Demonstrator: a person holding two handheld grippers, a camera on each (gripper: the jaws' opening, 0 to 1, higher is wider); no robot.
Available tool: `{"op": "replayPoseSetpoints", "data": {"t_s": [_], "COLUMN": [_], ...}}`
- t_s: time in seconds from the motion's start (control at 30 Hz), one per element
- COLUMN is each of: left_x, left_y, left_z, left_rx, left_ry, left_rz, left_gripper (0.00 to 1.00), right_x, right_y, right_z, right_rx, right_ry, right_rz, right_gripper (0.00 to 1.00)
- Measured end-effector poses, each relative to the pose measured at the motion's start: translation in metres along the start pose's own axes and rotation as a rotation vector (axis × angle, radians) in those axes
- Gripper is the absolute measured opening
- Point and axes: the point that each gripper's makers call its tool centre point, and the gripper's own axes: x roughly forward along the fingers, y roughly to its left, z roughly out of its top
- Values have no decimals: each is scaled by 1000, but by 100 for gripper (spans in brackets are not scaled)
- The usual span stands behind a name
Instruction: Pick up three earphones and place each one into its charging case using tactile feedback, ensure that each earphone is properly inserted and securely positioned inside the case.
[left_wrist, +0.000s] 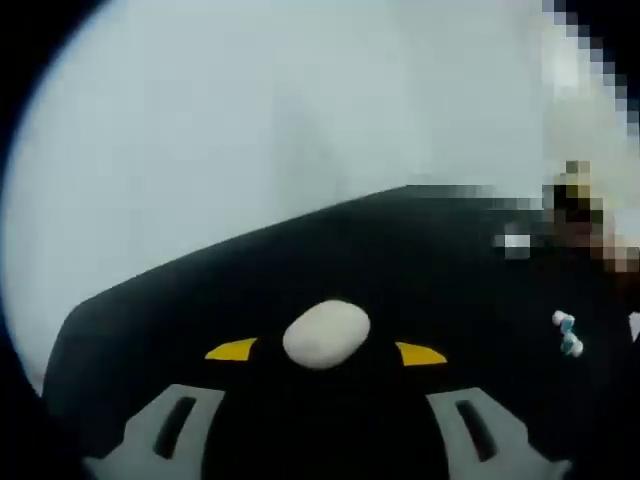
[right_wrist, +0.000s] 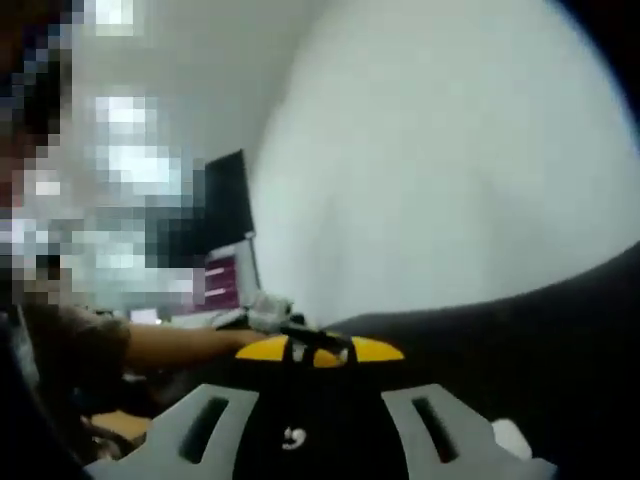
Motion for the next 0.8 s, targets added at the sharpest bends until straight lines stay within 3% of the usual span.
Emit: {"op": "replayPoseSetpoints", "data": {"t_s": [0.13,0.3,0.37,0.43,0.53,0.67,0.8], "left_x": [17,29,29,30,29,27,13], "left_y": [-1,2,-9,-14,-17,-26,-47], "left_z": [5,-9,-6,-7,-4,-2,4], "left_rx": [-52,-11,-58,-59,-48,13,179], "left_ry": [-5,58,27,0,-13,-13,-28], "left_rz": [-71,-79,-143,-148,-149,-147,-139], "left_gripper": [56,50,48,50,40,40,39], "right_x": [-1,-4,-5,-6,-7,-9,-9], "right_y": [1,3,5,6,8,6,5], "right_z": [-1,4,4,5,6,5,5], "right_rx": [-5,-3,-7,-17,-20,-23,-25], "right_ry": [5,-10,-8,-8,-12,-6,-6], "right_rz": [4,10,12,10,13,1,-2], "right_gripper": [24,24,24,24,24,24,24]}}
